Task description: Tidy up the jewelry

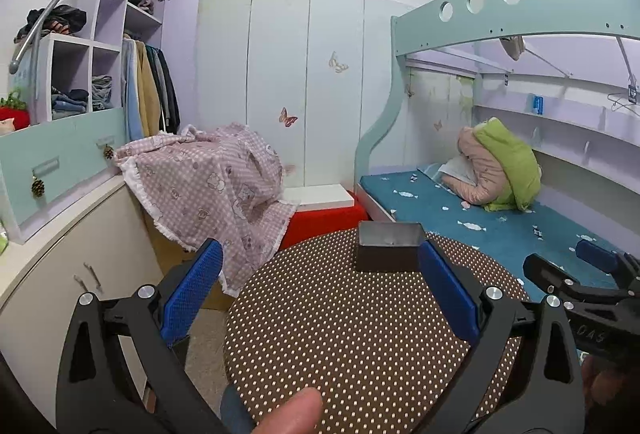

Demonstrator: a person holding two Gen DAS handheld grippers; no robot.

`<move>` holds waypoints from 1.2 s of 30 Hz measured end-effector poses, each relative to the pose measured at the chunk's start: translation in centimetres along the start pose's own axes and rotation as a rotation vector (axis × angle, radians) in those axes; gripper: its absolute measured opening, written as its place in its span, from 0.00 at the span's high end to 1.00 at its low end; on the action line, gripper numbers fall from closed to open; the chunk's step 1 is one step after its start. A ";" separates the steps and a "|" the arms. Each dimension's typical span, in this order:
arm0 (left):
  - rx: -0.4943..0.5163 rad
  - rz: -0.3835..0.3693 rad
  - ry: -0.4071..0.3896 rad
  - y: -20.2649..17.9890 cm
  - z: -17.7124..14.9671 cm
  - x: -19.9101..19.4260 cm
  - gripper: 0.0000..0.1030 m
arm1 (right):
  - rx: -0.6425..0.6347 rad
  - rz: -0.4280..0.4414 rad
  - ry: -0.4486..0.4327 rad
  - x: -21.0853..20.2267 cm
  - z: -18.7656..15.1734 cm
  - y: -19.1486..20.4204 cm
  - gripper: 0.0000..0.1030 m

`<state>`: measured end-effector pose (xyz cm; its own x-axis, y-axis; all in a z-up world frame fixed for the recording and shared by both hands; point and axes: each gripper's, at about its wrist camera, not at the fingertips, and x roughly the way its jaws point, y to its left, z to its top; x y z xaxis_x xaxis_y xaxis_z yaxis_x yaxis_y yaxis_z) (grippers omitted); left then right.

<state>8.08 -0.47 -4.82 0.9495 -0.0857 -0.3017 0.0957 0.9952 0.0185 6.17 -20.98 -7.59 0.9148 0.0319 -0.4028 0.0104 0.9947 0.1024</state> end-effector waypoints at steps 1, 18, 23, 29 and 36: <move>0.002 0.002 0.001 0.1 -0.1 -0.2 0.05 | -0.003 -0.003 0.002 -0.1 -0.2 0.1 0.07; -0.020 0.029 0.005 1.4 -1.4 -3.3 0.05 | -0.052 -0.020 -0.037 -2.7 -1.2 2.5 0.07; -0.008 0.033 -0.015 1.2 -1.4 -4.0 0.05 | -0.065 -0.032 -0.059 -3.3 -1.1 3.1 0.07; -0.013 0.028 -0.030 1.2 -1.3 -4.7 0.05 | -0.064 -0.032 -0.066 -3.7 -1.1 3.1 0.07; -0.025 0.029 -0.034 1.1 -1.2 -5.0 0.05 | -0.069 -0.032 -0.074 -4.0 -1.1 3.1 0.07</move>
<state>3.09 1.16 -4.42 0.9614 -0.0582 -0.2688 0.0611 0.9981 0.0024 2.13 -17.90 -6.64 0.9416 -0.0050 -0.3367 0.0148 0.9995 0.0266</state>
